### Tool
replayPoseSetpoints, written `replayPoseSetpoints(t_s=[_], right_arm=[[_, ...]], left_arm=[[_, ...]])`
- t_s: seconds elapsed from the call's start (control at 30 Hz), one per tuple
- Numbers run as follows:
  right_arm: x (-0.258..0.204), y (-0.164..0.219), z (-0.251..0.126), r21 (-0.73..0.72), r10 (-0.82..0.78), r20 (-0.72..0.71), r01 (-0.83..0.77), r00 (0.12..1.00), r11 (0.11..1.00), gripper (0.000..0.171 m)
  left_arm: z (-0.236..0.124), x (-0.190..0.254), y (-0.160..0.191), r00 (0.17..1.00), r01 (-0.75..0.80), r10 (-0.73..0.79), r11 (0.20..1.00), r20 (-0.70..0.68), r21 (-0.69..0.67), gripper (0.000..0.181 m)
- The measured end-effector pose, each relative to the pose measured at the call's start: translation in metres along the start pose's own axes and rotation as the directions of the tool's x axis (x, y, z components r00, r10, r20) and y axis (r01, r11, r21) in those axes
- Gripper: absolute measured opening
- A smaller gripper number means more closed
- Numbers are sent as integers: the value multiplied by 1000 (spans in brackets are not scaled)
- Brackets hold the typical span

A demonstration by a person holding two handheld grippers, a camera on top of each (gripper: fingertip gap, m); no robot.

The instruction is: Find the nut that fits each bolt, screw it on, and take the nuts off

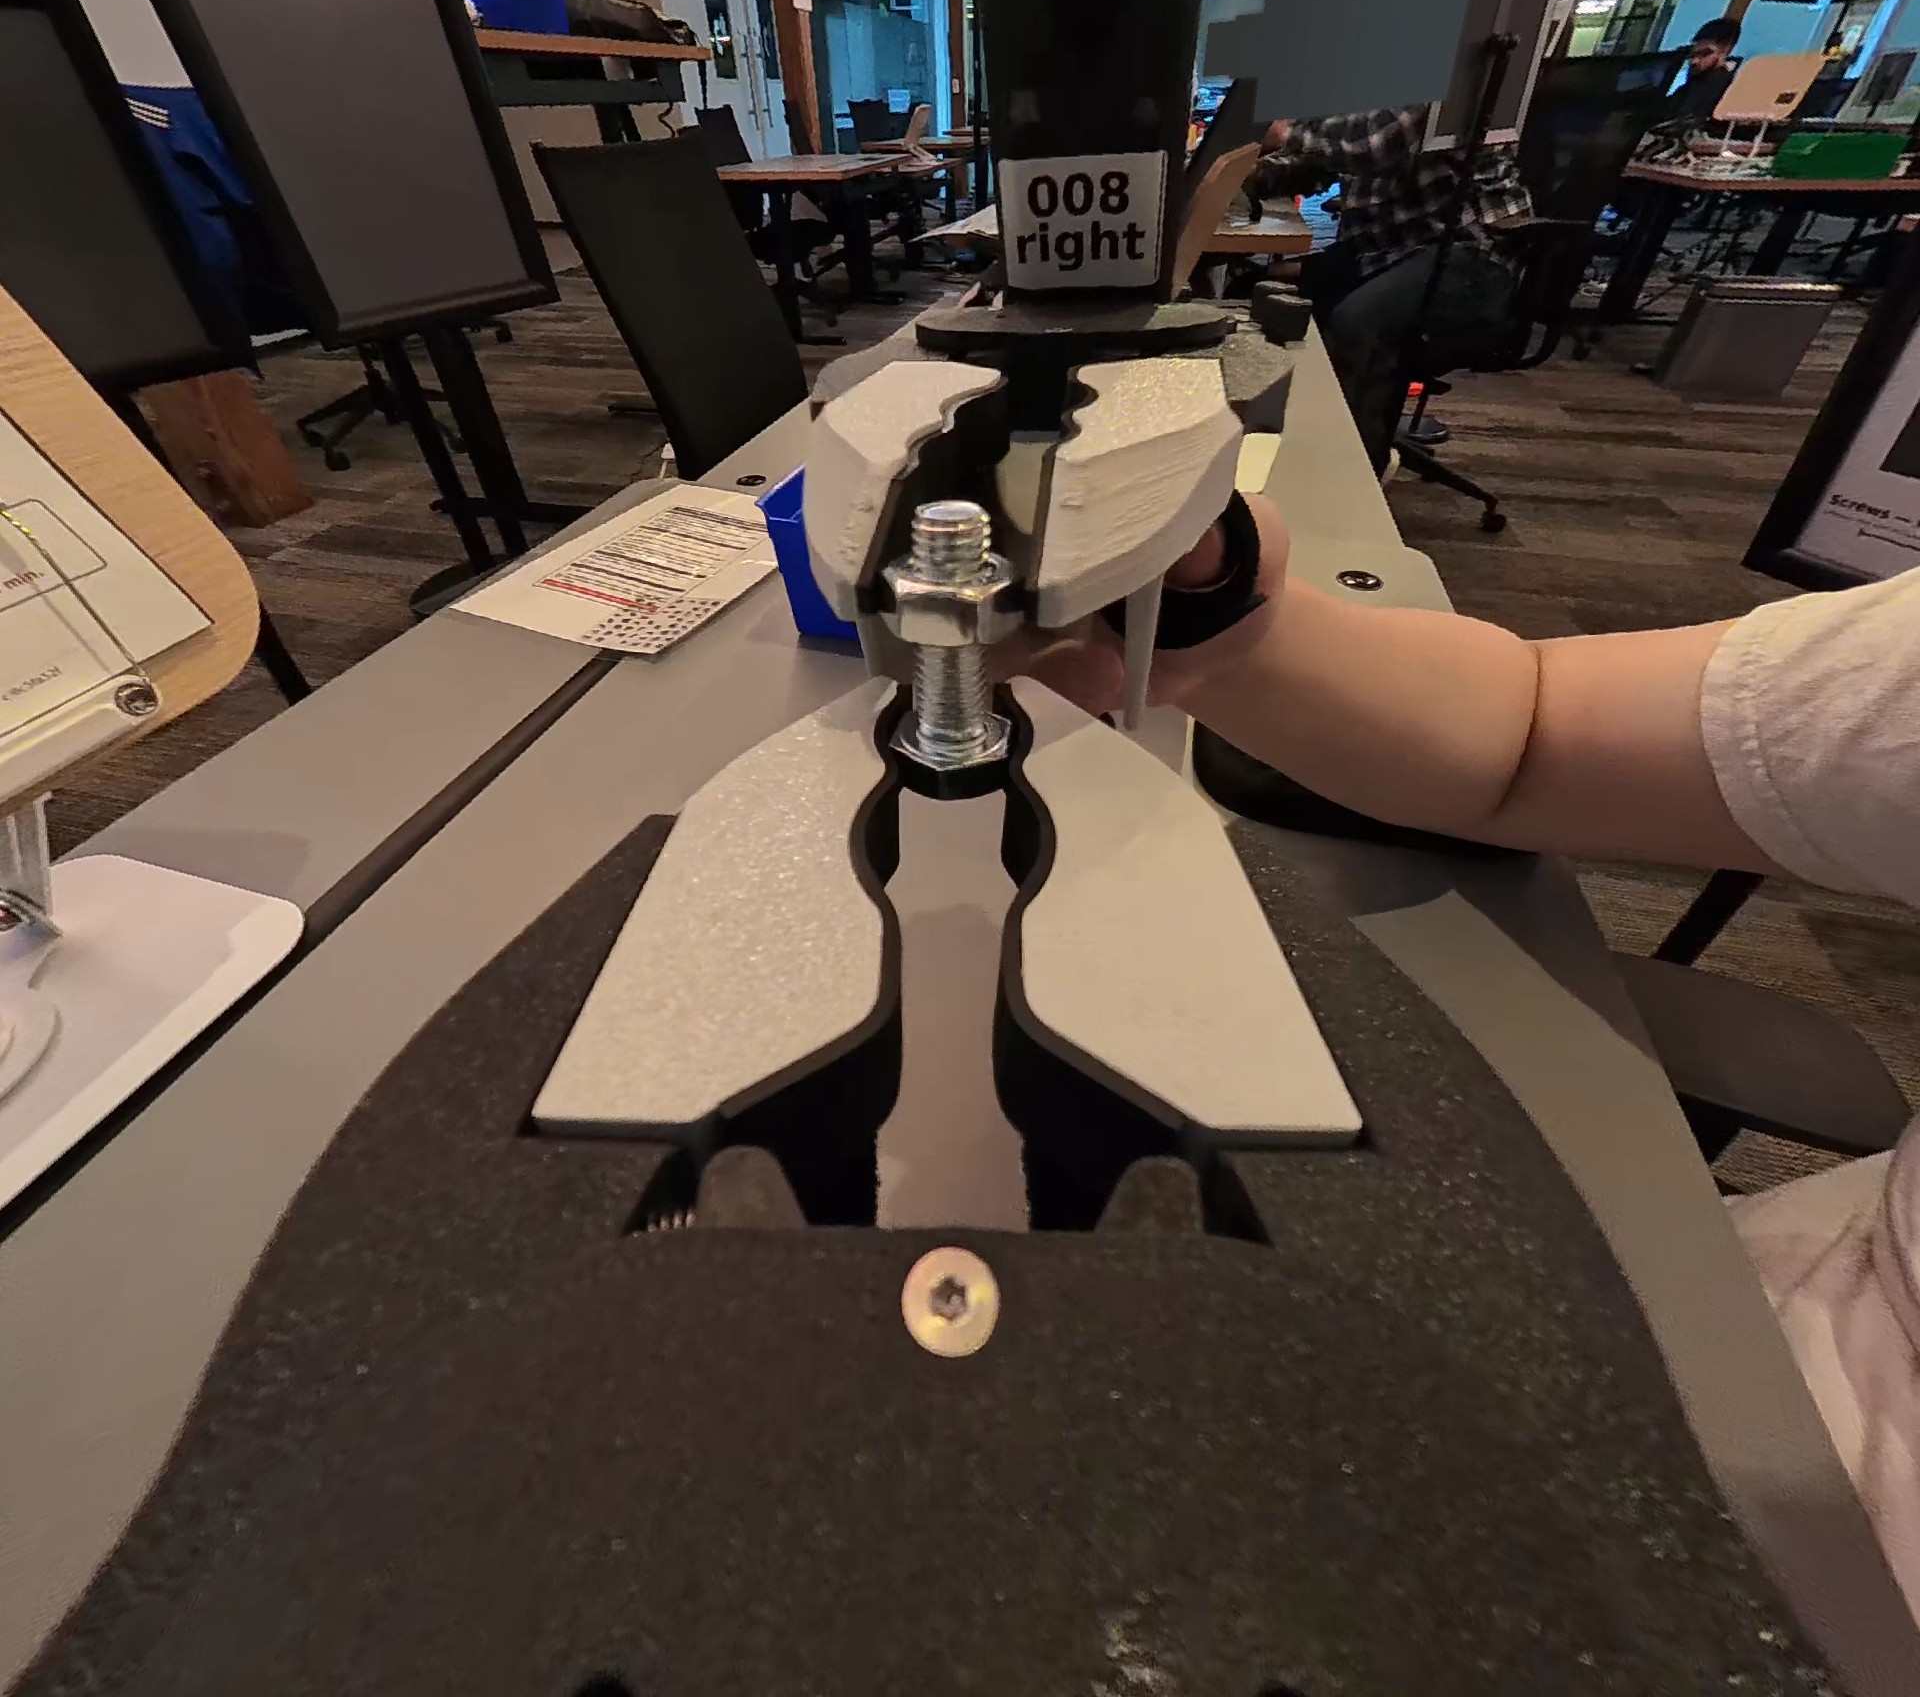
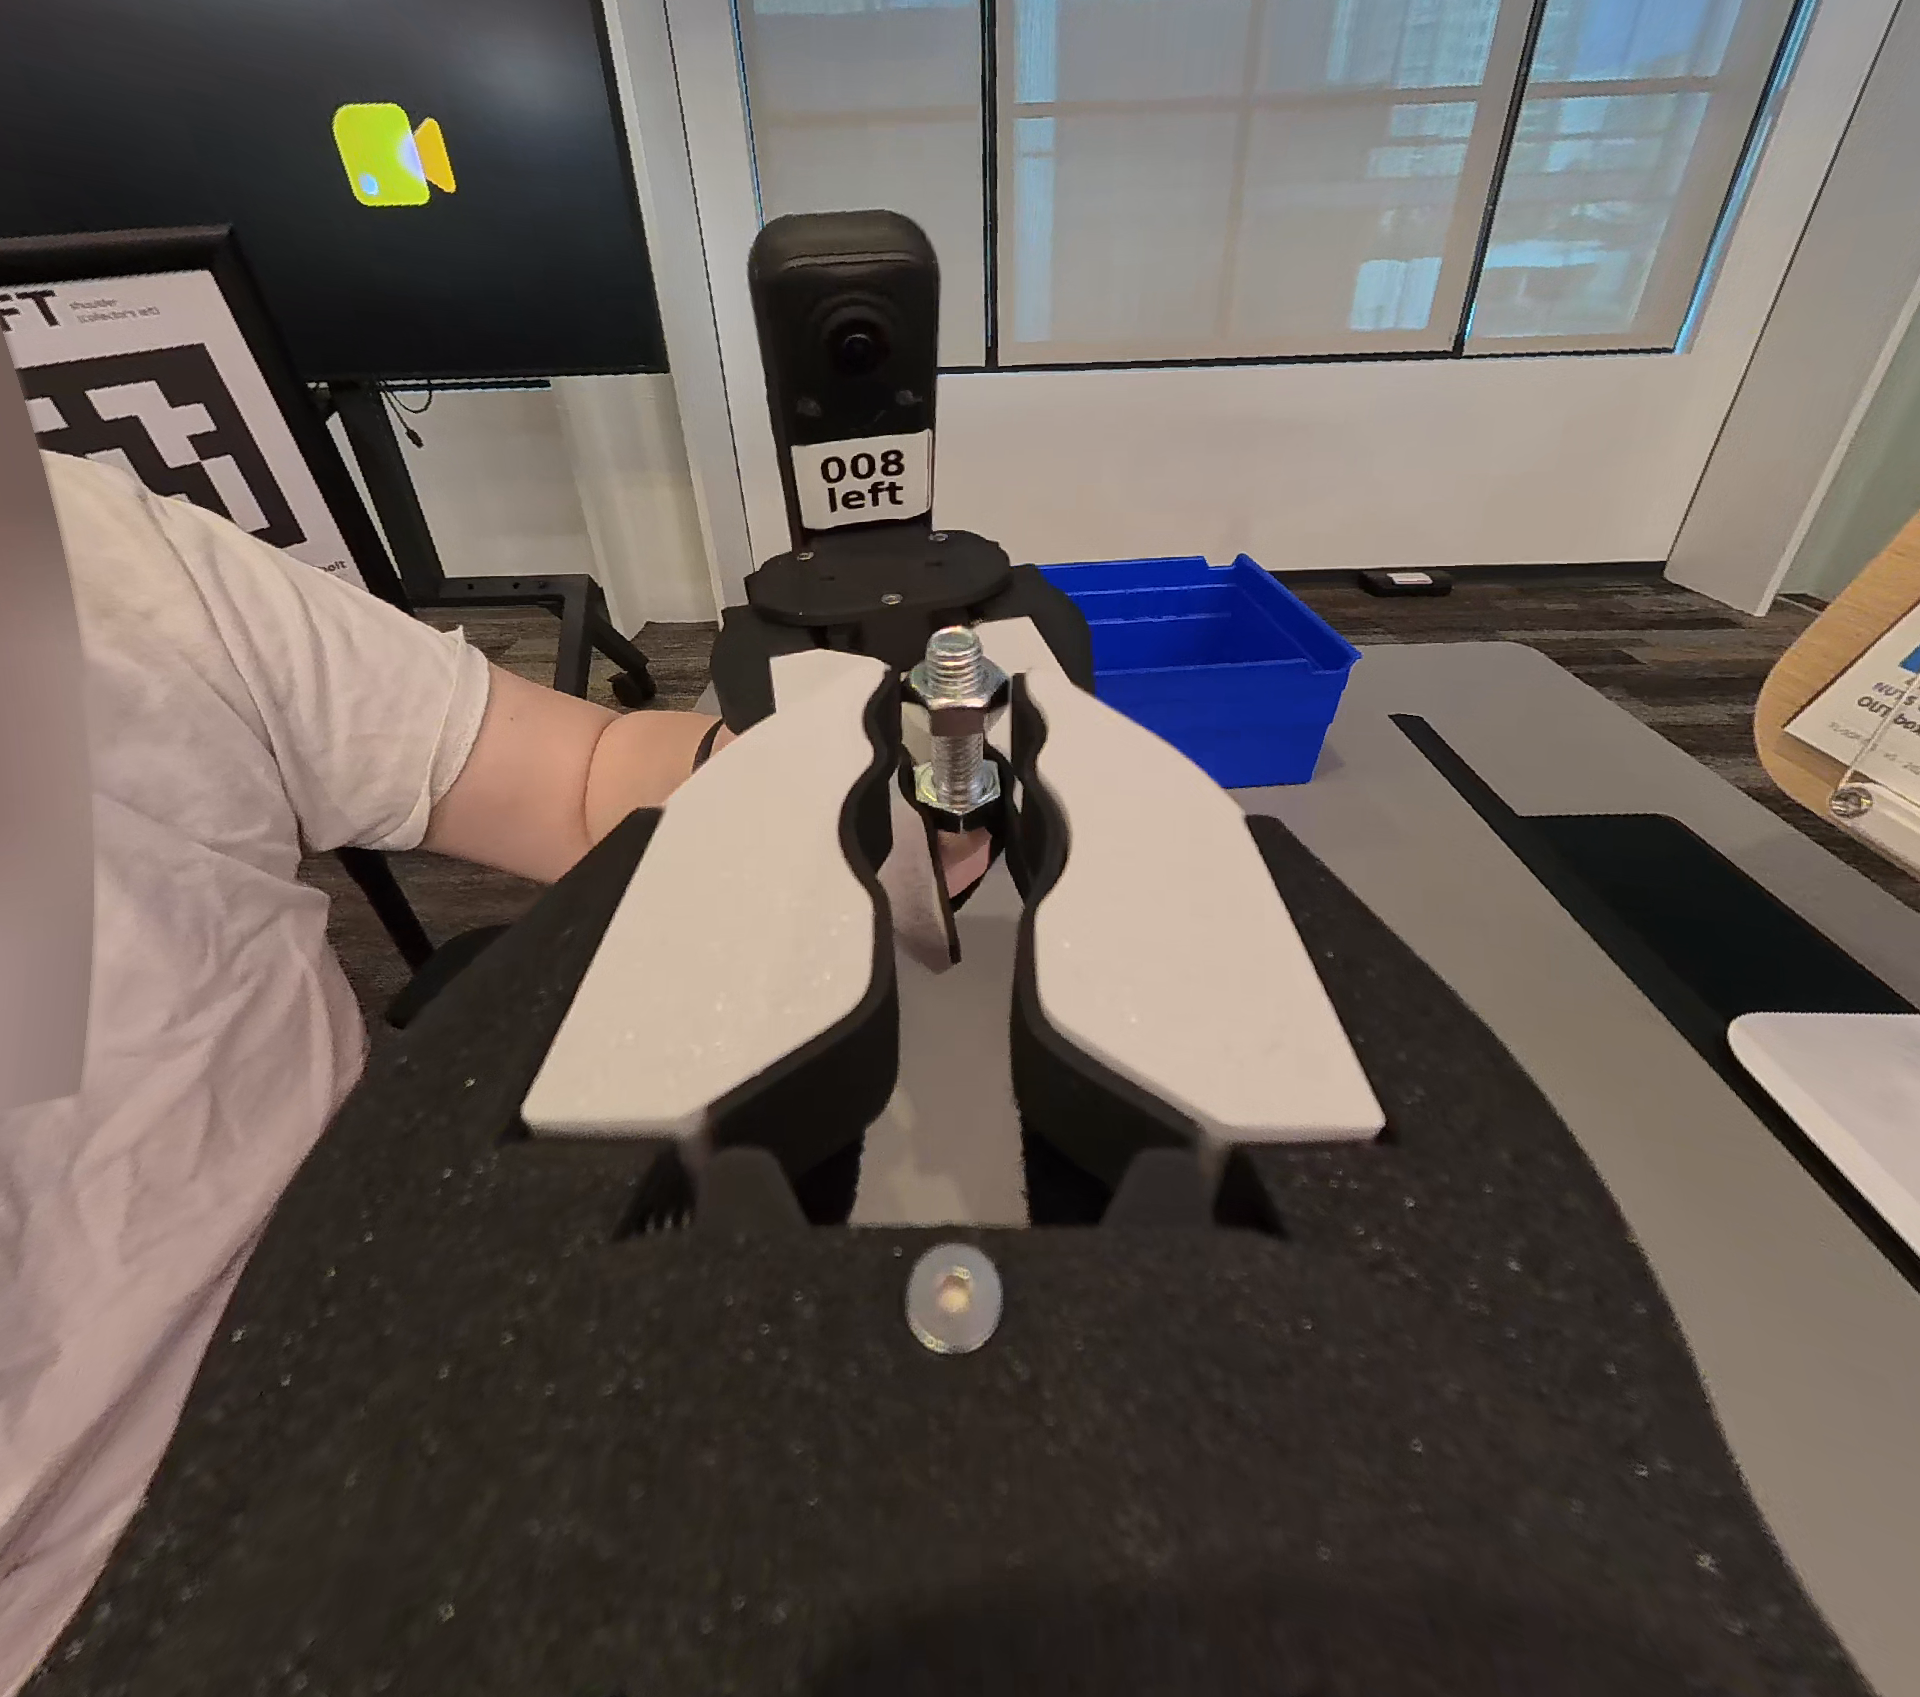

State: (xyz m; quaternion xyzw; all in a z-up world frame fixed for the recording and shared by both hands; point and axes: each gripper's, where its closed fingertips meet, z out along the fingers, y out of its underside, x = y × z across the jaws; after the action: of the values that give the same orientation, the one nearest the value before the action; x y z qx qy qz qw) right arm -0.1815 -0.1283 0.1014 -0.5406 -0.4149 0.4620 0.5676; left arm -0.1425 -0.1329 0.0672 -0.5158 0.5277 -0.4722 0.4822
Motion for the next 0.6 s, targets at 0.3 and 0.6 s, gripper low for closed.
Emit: replayPoseSetpoints(t_s=[0.3, 0.6], right_arm=[[-5, -6, -5, 16, -20, 32, 19, 999, 1000, 21], [-10, -6, -1, 13, -30, 32, 30, 999, 999, 22]], left_arm=[[-3, 12, -10, 995, 38, -32, 997, -92, 67, 14], [-2, 15, -9, 995, 37, -31, 997, -100, 61, 14]])
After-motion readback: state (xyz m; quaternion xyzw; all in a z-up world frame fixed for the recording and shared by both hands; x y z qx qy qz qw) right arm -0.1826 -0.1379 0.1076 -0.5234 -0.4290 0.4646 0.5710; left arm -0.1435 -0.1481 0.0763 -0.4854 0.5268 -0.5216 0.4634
